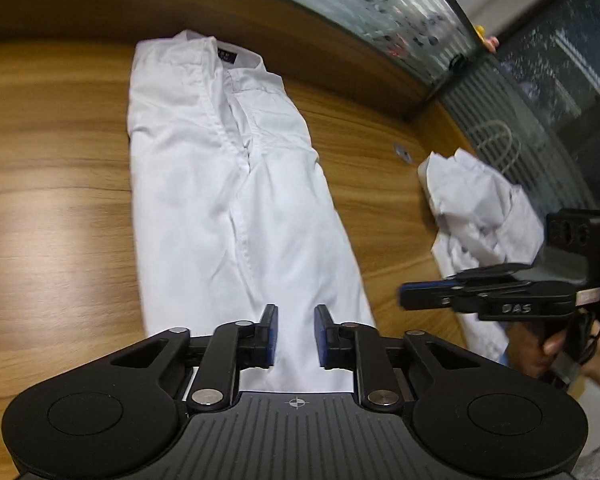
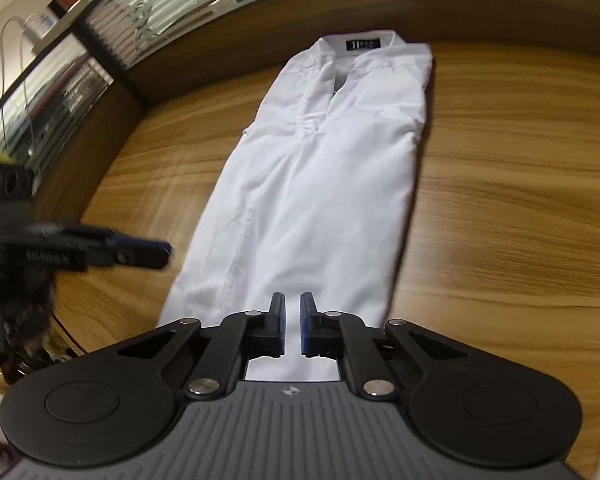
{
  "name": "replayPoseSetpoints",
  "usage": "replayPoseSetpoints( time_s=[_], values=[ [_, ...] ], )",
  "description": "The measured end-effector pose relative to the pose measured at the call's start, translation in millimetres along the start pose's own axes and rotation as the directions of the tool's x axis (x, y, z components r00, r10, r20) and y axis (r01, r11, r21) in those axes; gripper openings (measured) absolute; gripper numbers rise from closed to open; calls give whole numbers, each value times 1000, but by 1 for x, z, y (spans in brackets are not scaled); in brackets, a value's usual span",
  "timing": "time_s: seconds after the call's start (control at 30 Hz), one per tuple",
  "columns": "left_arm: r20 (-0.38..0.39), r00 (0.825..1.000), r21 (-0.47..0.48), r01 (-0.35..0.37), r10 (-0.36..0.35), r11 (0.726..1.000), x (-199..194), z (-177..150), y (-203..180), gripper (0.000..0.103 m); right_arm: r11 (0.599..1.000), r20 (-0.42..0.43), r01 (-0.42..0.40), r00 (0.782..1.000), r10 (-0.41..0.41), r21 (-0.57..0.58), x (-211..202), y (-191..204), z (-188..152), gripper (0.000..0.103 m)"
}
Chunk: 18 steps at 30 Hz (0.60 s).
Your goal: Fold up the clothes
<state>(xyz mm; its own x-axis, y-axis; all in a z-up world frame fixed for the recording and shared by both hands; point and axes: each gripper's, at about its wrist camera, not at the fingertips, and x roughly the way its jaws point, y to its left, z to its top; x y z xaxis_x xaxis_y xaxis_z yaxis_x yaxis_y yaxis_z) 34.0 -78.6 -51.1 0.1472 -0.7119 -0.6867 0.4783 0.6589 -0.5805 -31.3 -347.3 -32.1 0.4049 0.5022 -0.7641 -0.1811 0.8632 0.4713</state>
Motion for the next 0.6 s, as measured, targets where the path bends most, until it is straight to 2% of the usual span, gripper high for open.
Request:
replayPoseSetpoints(
  time_s=[0.2, 0.37, 0.5, 0.6],
  values=[
    [-34, 995, -85, 87, -90, 993, 35, 25, 29, 17, 997, -4, -34, 999, 35, 67, 46, 3, 34, 3],
    [-68, 988, -169, 129, -142, 977, 52, 42, 56, 15, 994, -35, -40, 998, 44, 100, 80, 5, 57, 2],
    [-135, 977, -165, 142, -165, 976, 66, 44, 61, 15, 991, -69, -56, 996, 64, 120, 98, 7, 62, 2],
    [-151, 971, -191, 156, -186, 969, 72, 38, 66, 15, 991, -114, -54, 991, 68, 120, 109, 7, 58, 1]
  ],
)
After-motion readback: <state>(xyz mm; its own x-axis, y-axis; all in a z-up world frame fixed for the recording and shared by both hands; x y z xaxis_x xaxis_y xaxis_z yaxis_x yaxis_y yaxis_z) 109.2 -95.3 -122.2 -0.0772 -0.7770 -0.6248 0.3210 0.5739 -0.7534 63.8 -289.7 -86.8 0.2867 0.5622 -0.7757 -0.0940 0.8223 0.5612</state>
